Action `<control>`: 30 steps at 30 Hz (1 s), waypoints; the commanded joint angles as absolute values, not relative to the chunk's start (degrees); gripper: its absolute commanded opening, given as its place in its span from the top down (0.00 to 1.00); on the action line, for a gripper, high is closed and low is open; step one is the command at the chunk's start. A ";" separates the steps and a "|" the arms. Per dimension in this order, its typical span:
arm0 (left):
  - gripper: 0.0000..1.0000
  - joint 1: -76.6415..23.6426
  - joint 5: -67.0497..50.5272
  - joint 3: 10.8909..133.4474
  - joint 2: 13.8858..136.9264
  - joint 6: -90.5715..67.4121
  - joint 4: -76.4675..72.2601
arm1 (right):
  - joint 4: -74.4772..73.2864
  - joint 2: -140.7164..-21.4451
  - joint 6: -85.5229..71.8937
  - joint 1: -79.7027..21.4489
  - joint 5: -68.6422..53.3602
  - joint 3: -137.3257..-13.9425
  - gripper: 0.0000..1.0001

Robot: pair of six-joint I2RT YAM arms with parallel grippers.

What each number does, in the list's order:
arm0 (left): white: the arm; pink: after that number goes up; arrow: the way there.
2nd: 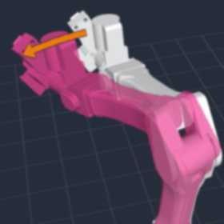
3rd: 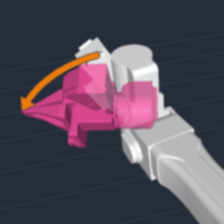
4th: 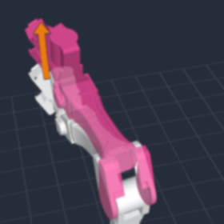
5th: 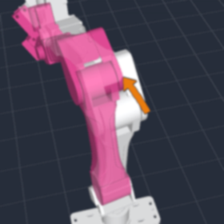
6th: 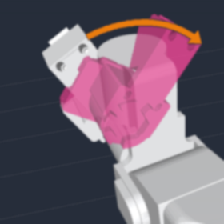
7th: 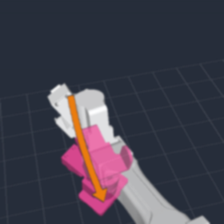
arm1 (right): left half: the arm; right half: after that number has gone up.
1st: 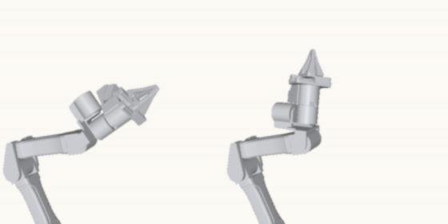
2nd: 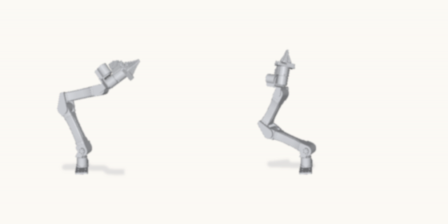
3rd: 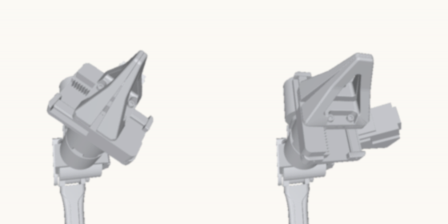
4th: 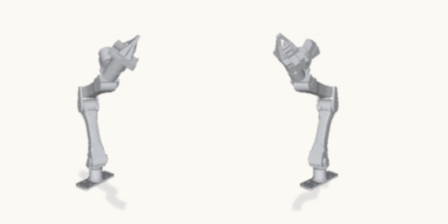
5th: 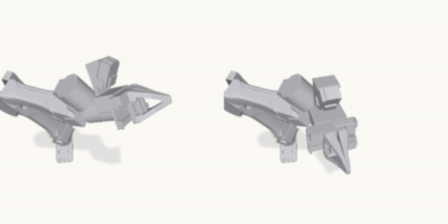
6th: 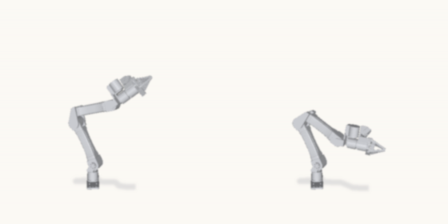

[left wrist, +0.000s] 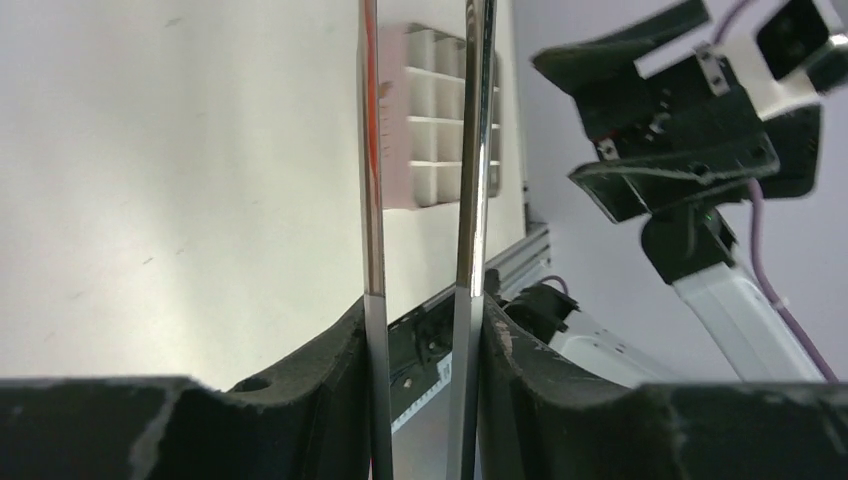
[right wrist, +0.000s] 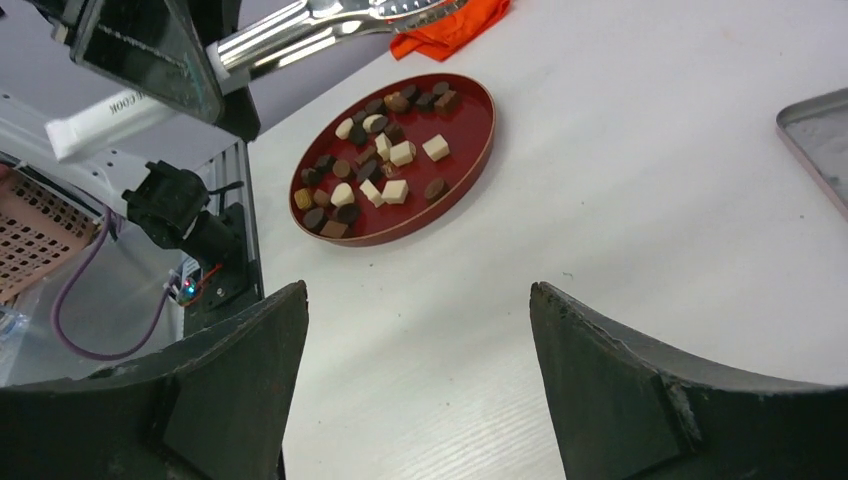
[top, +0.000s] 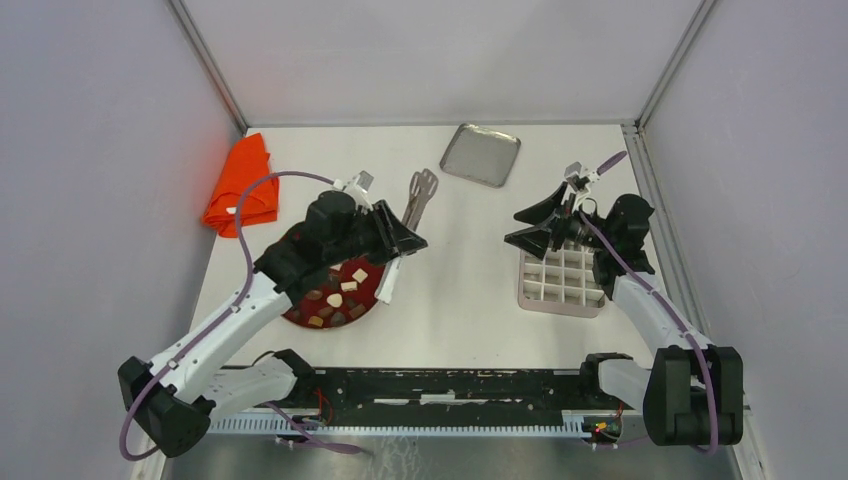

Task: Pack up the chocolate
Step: Pick up the fake chocolate from the plate.

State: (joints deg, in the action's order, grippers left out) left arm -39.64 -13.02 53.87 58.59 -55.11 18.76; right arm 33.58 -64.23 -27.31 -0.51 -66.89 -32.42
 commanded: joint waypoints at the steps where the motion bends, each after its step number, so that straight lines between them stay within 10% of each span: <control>1: 0.60 -32.88 -13.32 60.85 56.42 -52.94 42.54 | 25.02 -62.65 -18.32 -0.29 -66.78 -34.48 0.13; 15: 0.61 -23.11 -3.67 68.52 67.70 -37.70 75.47 | 25.22 -63.53 -20.04 -0.35 -68.55 -34.37 0.13; 30: 0.58 -22.10 2.25 72.55 79.80 -28.26 71.91 | 25.55 -64.12 -20.14 -0.35 -69.12 -34.28 0.14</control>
State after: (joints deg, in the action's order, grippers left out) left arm -22.87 0.51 69.06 77.73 -33.78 74.41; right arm 24.23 -63.70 -20.16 -0.51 -68.16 -32.45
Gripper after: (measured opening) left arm 0.421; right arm 0.865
